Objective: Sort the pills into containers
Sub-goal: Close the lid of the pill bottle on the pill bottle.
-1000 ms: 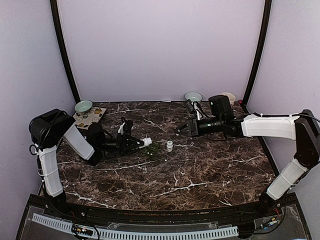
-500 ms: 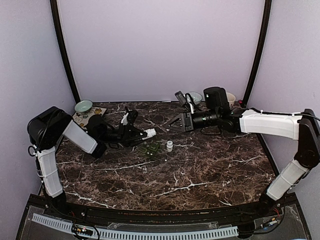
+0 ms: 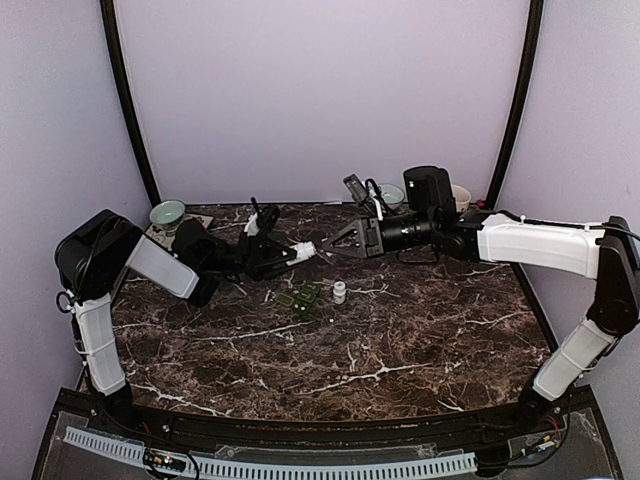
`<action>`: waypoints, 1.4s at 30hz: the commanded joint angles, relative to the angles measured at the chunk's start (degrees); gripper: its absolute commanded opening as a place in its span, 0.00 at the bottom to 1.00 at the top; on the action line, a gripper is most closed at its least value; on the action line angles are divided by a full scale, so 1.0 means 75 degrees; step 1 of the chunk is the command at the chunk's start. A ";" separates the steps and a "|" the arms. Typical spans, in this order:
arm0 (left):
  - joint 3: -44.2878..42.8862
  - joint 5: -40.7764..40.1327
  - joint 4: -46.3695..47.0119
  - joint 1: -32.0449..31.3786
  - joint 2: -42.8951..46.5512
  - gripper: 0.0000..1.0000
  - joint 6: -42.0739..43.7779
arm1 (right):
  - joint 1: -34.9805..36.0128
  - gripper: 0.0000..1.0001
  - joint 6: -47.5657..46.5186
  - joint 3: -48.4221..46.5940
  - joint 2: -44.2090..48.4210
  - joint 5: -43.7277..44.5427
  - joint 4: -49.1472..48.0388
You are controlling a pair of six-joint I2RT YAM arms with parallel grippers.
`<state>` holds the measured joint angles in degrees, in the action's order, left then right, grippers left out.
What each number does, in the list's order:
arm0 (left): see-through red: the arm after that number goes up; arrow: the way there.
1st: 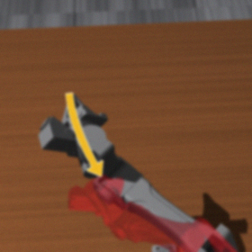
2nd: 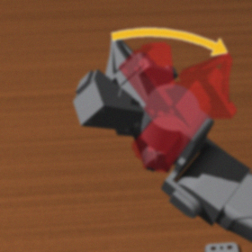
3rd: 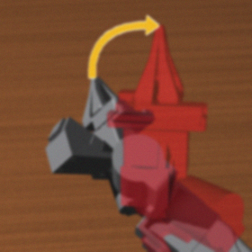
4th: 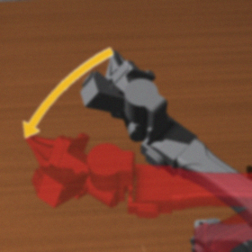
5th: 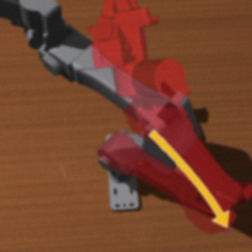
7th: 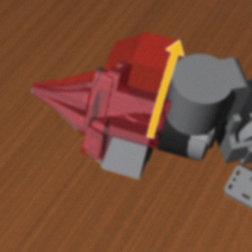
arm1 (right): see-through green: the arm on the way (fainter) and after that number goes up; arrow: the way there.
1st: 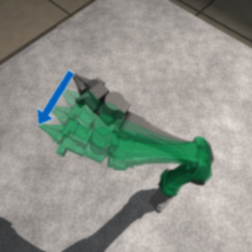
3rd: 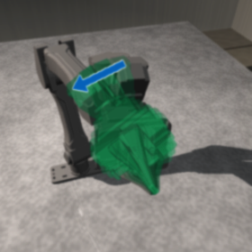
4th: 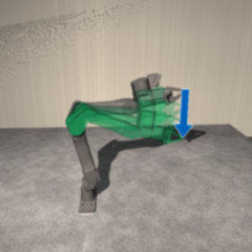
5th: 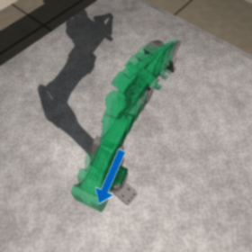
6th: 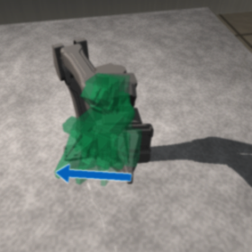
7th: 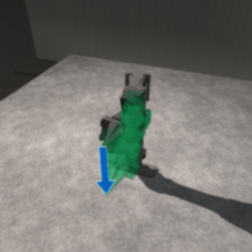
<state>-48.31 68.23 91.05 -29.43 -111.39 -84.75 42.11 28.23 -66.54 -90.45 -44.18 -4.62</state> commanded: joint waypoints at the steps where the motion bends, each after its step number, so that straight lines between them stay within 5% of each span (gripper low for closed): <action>1: -0.0301 0.0124 0.0687 -0.0068 0.0231 0.18 -0.0348 | 0.0101 0.00 0.0053 -0.0211 -0.0050 -0.0040 -0.0195; 42: -0.0606 0.0167 0.0436 -0.0201 0.0148 0.18 -0.0274 | 0.0151 0.00 0.0314 -0.0645 -0.0660 0.0590 -0.0567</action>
<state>-51.13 68.42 91.68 -30.48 -111.42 -87.64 42.76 30.24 -69.69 -94.30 -39.64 -6.44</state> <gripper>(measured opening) 0.329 0.263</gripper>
